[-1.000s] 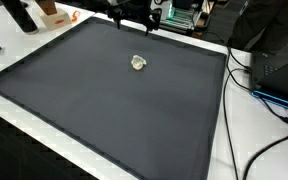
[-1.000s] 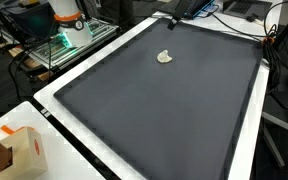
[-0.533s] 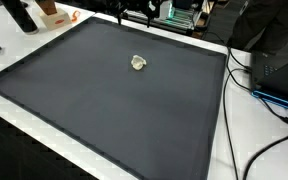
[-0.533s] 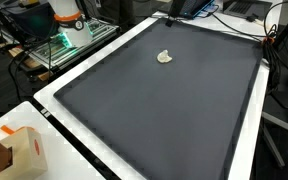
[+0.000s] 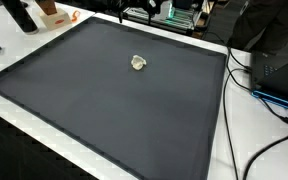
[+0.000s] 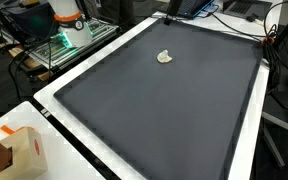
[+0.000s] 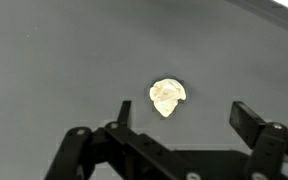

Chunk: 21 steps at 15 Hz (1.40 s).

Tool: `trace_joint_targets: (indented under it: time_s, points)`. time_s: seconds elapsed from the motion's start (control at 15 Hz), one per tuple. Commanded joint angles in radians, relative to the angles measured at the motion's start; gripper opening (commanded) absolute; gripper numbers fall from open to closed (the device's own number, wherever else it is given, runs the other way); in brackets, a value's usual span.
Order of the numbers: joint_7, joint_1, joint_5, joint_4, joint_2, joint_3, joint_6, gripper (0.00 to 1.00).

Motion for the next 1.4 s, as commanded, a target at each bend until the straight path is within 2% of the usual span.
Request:
trace_joint_targets:
  time_s: [0.0,0.27,0.47,0.87,1.13,1.2,1.27,1.33]
  points:
    - [-0.031,-0.012,-0.002,-0.006,0.017,0.013,0.032,1.0]
    - [-0.104,-0.016,-0.002,-0.063,0.063,0.022,0.21,1.0]
    - [-0.132,-0.024,0.008,-0.103,0.099,0.023,0.3,1.0]
    - [-0.158,-0.04,0.0,-0.154,0.158,0.021,0.395,1.0]
    - [-0.181,-0.052,0.007,-0.16,0.19,0.024,0.406,1.0]
    - [-0.185,-0.055,0.011,-0.161,0.195,0.025,0.4,0.96]
    - [-0.192,-0.059,0.015,-0.16,0.201,0.027,0.397,0.78]
    - [-0.194,-0.06,0.015,-0.161,0.205,0.028,0.397,0.71]
